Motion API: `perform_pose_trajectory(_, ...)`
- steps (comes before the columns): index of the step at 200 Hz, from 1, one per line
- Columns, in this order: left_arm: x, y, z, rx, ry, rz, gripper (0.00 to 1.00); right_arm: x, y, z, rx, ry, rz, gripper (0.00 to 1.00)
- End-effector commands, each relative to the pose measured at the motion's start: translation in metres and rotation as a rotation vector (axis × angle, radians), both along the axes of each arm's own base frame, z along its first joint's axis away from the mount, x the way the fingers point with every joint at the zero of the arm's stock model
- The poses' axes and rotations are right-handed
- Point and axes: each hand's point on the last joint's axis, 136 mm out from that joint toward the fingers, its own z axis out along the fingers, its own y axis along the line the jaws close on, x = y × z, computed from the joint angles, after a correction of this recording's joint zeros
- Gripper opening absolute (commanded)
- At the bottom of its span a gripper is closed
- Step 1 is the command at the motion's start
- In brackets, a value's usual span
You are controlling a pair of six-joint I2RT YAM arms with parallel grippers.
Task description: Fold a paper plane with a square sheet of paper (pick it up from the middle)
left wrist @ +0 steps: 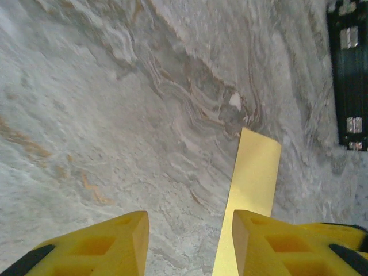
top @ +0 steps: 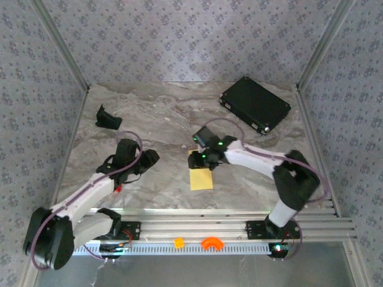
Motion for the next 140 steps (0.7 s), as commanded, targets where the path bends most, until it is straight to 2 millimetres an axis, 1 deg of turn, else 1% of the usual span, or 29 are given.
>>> perform_pose_trajectory(1,0.007,-0.044,0.014,-0.093,-0.013,-0.147,0.43,0.000,0.000,0.015,0.295,0.055,-0.057,0.44)
perform_pose_trajectory(5,0.007,-0.050,0.012,-0.088,-0.003,-0.169,0.43,0.003,-0.005,0.015,0.329,0.056,-0.083,0.43)
perform_pose_trajectory(11,0.008,-0.061,0.010,-0.087,0.011,-0.205,0.43,0.002,-0.014,0.009,0.369,0.082,-0.115,0.42)
perform_pose_trajectory(24,0.008,-0.084,0.004,-0.087,0.039,-0.262,0.41,0.002,-0.033,-0.005,0.428,0.134,-0.189,0.34)
perform_pose_trajectory(38,0.007,-0.101,-0.006,-0.104,0.054,-0.267,0.40,0.001,-0.042,-0.015,0.469,0.169,-0.223,0.24)
perform_pose_trajectory(48,0.007,-0.109,-0.013,-0.133,0.076,-0.266,0.40,-0.001,-0.045,-0.021,0.473,0.186,-0.231,0.18)
perform_pose_trajectory(68,0.008,-0.115,-0.025,-0.150,0.111,-0.261,0.40,-0.002,-0.043,-0.027,0.470,0.201,-0.227,0.10)
perform_pose_trajectory(102,0.007,-0.119,-0.027,-0.135,0.124,-0.277,0.40,0.001,-0.040,-0.036,0.466,0.226,-0.232,0.07)
perform_pose_trajectory(118,0.005,-0.120,-0.029,-0.128,0.135,-0.296,0.40,0.002,-0.041,-0.045,0.451,0.242,-0.243,0.05)
perform_pose_trajectory(140,0.002,-0.124,-0.032,-0.127,0.149,-0.318,0.41,-0.002,-0.043,-0.061,0.437,0.286,-0.251,0.03)
